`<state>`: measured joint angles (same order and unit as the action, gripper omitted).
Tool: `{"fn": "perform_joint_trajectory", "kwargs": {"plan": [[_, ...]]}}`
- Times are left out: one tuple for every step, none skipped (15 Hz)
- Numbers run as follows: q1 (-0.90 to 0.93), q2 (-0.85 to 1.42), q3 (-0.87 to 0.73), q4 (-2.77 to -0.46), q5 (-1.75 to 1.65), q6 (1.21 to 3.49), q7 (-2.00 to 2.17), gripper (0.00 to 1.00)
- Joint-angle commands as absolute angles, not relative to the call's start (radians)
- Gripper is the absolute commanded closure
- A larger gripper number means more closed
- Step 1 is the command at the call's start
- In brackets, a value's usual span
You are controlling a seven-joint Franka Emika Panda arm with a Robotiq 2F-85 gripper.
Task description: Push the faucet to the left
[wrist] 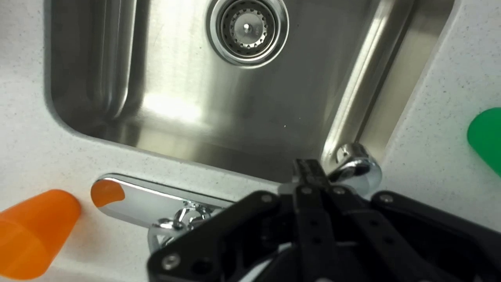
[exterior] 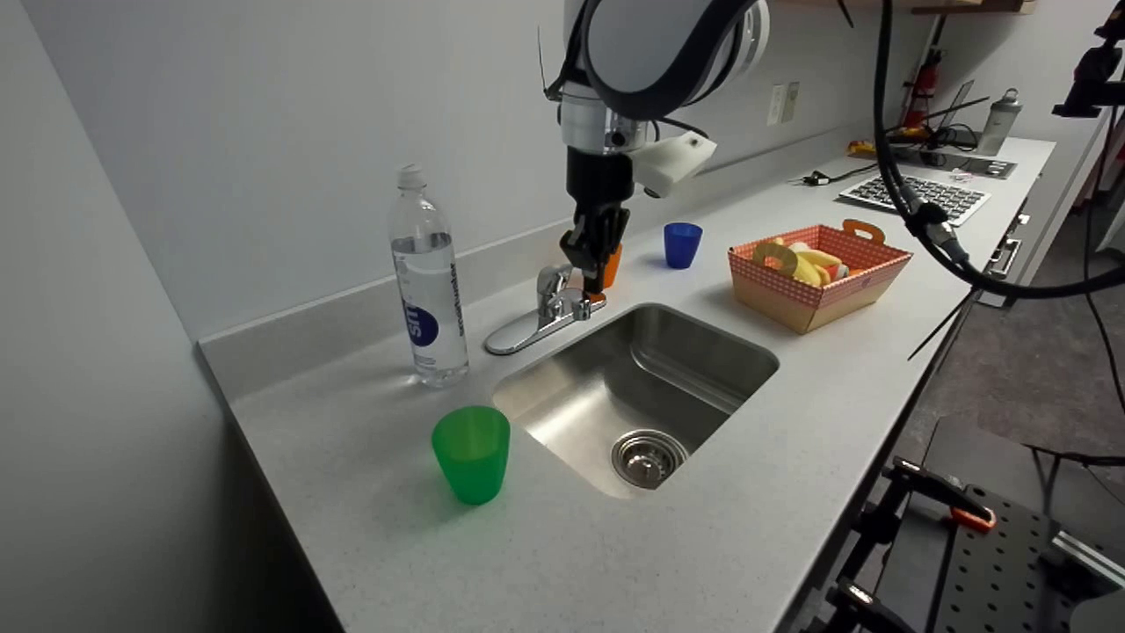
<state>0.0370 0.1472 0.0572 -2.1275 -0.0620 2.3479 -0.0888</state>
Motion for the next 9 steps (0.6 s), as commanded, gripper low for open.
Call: {"fn": "perform_joint_trajectory", "kwargs": {"plan": [[0.050,0.110,0.075,-2.082,-0.020,2.345,-0.097,1.00],[0.051,0.102,0.079,-2.072,-0.015,2.348,-0.099,1.00],[0.048,0.094,0.080,-2.055,-0.008,2.340,-0.111,1.00],[0.049,0.083,0.081,-2.047,-0.006,2.338,-0.111,1.00],[0.052,0.071,0.082,-2.044,-0.012,2.337,-0.097,1.00],[0.051,0.102,0.078,-2.048,-0.028,2.346,-0.092,0.99],[0.052,0.093,0.078,-2.042,-0.028,2.346,-0.092,0.99],[0.052,0.087,0.078,-2.041,-0.028,2.345,-0.092,0.99],[0.052,0.084,0.078,-2.041,-0.028,2.345,-0.092,0.99]]}}
